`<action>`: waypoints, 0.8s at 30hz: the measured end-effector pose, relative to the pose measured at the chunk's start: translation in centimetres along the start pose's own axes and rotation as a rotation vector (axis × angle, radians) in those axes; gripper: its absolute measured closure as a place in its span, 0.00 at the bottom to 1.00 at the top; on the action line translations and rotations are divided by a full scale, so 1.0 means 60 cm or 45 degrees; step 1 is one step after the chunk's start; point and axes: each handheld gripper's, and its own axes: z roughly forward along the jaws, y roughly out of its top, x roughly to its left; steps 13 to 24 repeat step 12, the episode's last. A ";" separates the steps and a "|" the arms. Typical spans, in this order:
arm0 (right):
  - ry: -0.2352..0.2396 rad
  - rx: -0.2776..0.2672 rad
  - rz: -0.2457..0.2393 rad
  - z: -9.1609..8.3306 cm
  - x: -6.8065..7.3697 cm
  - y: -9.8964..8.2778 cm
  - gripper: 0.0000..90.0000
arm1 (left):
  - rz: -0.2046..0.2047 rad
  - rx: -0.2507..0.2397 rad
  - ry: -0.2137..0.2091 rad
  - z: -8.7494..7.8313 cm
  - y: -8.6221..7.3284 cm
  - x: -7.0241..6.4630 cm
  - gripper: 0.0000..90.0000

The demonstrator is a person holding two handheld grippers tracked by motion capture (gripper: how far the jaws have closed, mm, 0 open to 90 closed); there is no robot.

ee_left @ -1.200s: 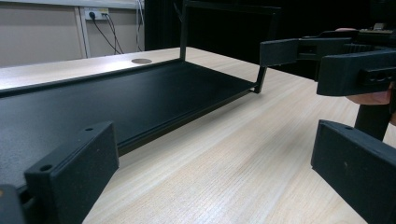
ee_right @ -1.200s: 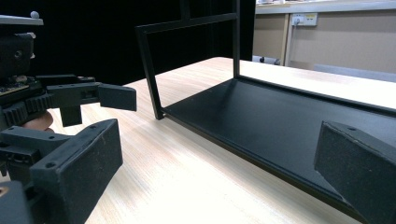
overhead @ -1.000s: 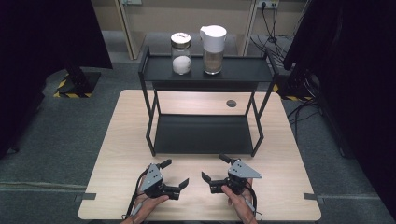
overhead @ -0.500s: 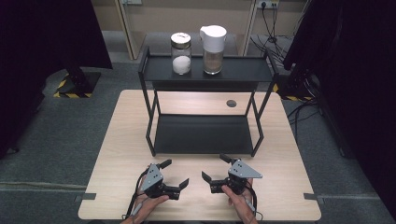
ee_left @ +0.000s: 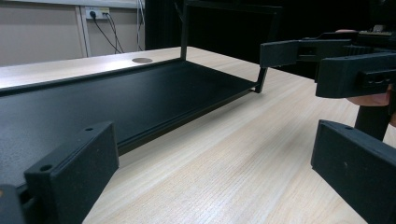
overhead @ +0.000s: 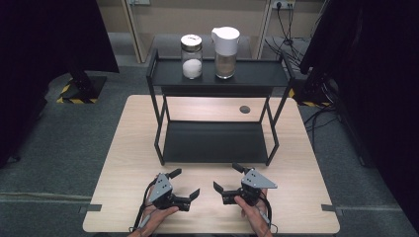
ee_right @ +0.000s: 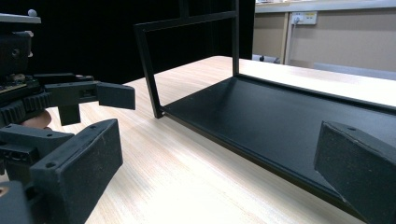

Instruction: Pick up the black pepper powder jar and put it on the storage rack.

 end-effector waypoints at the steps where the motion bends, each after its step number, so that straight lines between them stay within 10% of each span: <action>1: 0.001 -0.001 0.001 0.000 0.000 0.000 0.02 | 0.000 0.000 0.000 0.000 0.000 0.000 0.00; 24: 0.002 -0.008 0.007 -0.001 -0.002 -0.002 0.02 | 0.000 -0.001 0.003 0.000 0.000 0.000 0.00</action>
